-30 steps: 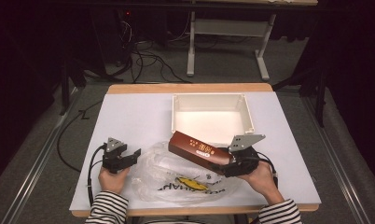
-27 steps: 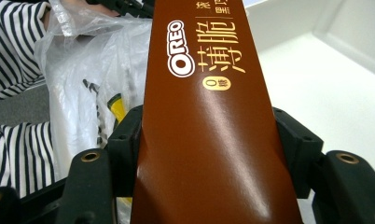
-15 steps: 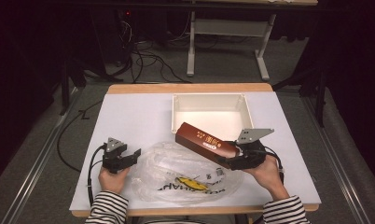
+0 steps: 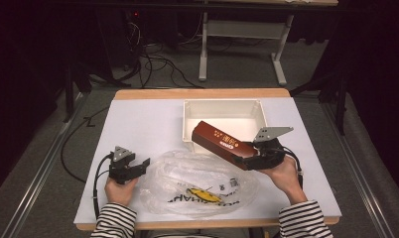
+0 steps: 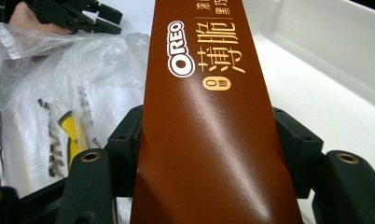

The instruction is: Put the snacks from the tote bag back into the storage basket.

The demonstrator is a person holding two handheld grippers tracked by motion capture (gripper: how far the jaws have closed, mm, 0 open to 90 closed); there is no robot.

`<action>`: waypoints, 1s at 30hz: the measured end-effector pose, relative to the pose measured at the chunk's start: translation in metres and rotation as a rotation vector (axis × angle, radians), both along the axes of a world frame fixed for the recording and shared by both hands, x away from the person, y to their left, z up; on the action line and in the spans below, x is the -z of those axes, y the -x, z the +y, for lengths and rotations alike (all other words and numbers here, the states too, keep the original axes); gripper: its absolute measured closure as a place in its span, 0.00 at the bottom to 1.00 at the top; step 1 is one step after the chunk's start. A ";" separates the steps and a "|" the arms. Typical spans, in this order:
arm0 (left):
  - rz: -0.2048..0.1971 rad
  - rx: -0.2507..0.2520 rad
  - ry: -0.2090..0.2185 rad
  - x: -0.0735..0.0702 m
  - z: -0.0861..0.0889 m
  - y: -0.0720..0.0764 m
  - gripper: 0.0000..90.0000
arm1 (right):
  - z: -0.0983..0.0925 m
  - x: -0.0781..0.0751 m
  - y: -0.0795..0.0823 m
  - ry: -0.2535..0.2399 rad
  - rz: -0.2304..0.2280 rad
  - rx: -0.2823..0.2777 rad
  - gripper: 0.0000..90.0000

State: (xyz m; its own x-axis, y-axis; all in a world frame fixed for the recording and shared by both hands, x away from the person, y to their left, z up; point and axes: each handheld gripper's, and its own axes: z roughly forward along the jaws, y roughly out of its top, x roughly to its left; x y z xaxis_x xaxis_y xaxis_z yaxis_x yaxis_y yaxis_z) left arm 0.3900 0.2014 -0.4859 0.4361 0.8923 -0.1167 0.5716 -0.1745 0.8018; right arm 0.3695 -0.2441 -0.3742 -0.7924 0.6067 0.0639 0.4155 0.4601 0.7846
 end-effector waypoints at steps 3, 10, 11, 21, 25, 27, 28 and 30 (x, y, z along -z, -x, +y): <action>0.001 0.001 0.001 0.000 0.000 0.000 0.38 | -0.001 0.001 -0.006 0.004 0.008 0.012 0.43; 0.002 0.002 -0.001 0.000 0.000 0.000 0.38 | -0.001 0.000 -0.016 0.023 0.017 0.030 0.43; 0.001 0.002 -0.001 0.000 0.000 0.000 0.38 | -0.001 0.000 -0.018 0.023 0.016 0.032 0.43; 0.002 0.004 -0.004 0.000 -0.001 0.000 0.38 | -0.001 0.003 -0.034 0.042 0.031 0.066 0.43; 0.002 0.005 -0.003 0.000 -0.001 0.000 0.38 | 0.000 0.005 -0.041 0.050 0.037 0.074 0.43; 0.003 0.006 -0.004 0.000 -0.001 -0.001 0.38 | 0.000 0.006 -0.044 0.051 0.043 0.087 0.43; 0.004 0.007 -0.005 0.000 -0.001 -0.001 0.38 | 0.000 0.007 -0.046 0.054 0.044 0.090 0.43; 0.003 0.008 -0.005 0.000 -0.001 -0.001 0.38 | 0.000 0.009 -0.050 0.056 0.052 0.103 0.43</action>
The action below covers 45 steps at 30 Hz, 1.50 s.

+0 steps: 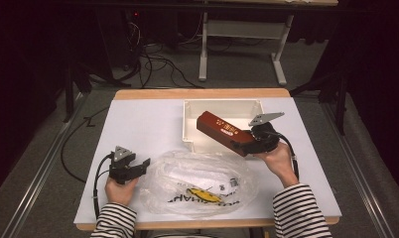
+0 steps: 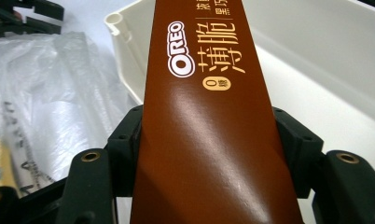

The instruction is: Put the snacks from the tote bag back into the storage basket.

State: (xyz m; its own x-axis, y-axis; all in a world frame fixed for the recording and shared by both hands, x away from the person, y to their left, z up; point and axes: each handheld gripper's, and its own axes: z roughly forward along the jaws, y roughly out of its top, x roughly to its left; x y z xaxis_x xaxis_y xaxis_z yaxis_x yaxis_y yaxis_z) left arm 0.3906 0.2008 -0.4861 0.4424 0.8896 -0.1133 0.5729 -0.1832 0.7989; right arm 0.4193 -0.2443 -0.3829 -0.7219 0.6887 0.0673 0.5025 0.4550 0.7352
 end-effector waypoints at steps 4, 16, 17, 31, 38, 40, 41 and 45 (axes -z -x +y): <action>0.000 -0.001 0.000 0.000 0.000 0.000 0.38 | -0.001 0.003 -0.007 0.005 0.006 0.017 0.43; 0.000 -0.001 -0.002 0.000 0.000 0.000 0.38 | 0.001 0.019 -0.026 0.044 0.037 0.067 0.43; 0.001 -0.001 -0.002 0.000 0.000 0.000 0.38 | 0.001 0.020 -0.027 0.046 0.040 0.073 0.43; 0.002 -0.002 -0.007 0.000 -0.001 0.000 0.38 | 0.009 0.036 -0.042 0.095 0.069 0.104 0.42; 0.001 -0.001 -0.007 0.000 -0.001 0.000 0.38 | 0.013 0.045 -0.049 0.119 0.069 0.109 0.42; 0.002 0.000 -0.008 0.000 -0.001 0.000 0.38 | 0.013 0.046 -0.051 0.119 0.068 0.110 0.42; 0.001 0.000 -0.008 0.000 -0.001 0.000 0.38 | 0.014 0.046 -0.052 0.124 0.065 0.111 0.42; 0.001 0.000 -0.008 0.000 -0.001 0.000 0.38 | 0.015 0.050 -0.054 0.139 0.063 0.114 0.42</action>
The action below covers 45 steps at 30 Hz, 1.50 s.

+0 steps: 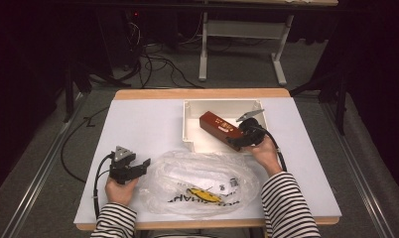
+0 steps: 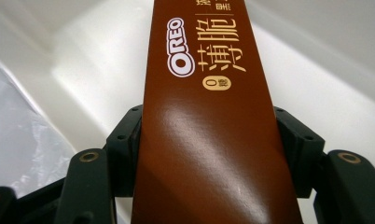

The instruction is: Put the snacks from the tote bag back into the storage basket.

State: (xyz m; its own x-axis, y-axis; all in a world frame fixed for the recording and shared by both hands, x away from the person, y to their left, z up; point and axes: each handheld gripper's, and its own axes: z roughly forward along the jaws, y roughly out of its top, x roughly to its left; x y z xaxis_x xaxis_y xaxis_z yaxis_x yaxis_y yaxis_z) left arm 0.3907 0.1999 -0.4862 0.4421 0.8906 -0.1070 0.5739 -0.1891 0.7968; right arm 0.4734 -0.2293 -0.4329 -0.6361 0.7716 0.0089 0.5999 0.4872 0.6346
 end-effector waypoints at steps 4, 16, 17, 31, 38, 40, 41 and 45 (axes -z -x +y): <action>0.002 0.001 -0.002 0.000 0.000 0.000 0.38 | 0.000 0.002 -0.002 0.020 -0.017 -0.003 0.42; 0.004 0.005 -0.001 0.000 0.000 0.000 0.38 | 0.003 0.000 -0.008 0.041 0.012 0.006 0.41; 0.004 0.005 -0.001 0.000 0.000 0.000 0.38 | 0.004 0.000 -0.008 0.039 0.020 0.013 0.41; 0.001 0.000 -0.001 0.000 0.000 0.000 0.37 | -0.004 -0.007 -0.005 0.007 0.005 0.036 0.37; -0.003 0.004 -0.005 0.000 0.000 0.000 0.39 | -0.009 -0.018 0.009 -0.097 -0.051 0.049 0.53; -0.003 0.007 -0.006 0.000 0.000 0.001 0.40 | -0.010 -0.018 0.012 -0.117 -0.050 0.049 0.56; -0.003 0.007 -0.006 0.000 0.000 0.001 0.40 | -0.010 -0.018 0.013 -0.127 -0.042 0.047 0.57; -0.012 0.003 -0.005 0.000 0.000 0.001 0.40 | -0.008 -0.018 0.018 -0.153 -0.027 0.041 0.65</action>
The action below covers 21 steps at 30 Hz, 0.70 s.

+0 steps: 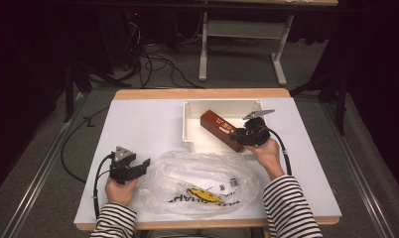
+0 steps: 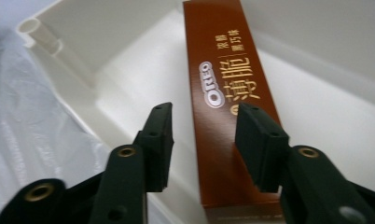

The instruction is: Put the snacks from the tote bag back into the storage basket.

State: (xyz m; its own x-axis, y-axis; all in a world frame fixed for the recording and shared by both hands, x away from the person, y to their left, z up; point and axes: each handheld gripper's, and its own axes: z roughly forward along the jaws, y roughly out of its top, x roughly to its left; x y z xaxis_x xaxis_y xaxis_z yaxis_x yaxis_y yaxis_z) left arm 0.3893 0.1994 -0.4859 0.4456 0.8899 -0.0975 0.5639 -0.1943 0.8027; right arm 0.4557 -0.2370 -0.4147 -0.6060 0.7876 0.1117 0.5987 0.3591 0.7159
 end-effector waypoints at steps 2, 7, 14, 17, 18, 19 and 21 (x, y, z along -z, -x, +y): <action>-0.009 -0.001 0.003 0.000 0.000 0.001 0.40 | 0.002 -0.002 0.004 0.001 -0.016 0.000 0.73; -0.009 0.002 0.002 0.000 0.000 0.001 0.40 | 0.009 -0.001 0.015 0.009 -0.042 -0.005 0.79; -0.013 0.001 0.000 0.000 0.000 0.001 0.39 | 0.013 0.006 0.014 0.016 0.016 0.009 0.77; -0.014 0.001 0.003 0.000 0.000 0.001 0.38 | 0.018 0.007 0.016 0.036 0.025 0.003 0.83; -0.014 0.001 0.003 0.000 0.000 0.001 0.38 | 0.019 0.008 0.017 0.043 0.024 0.001 0.86; -0.015 0.001 0.002 0.000 0.000 0.001 0.38 | 0.020 0.009 0.017 0.051 0.026 0.001 0.89; -0.015 0.001 0.003 0.000 0.000 0.001 0.38 | 0.022 0.011 0.017 0.069 0.032 0.003 0.94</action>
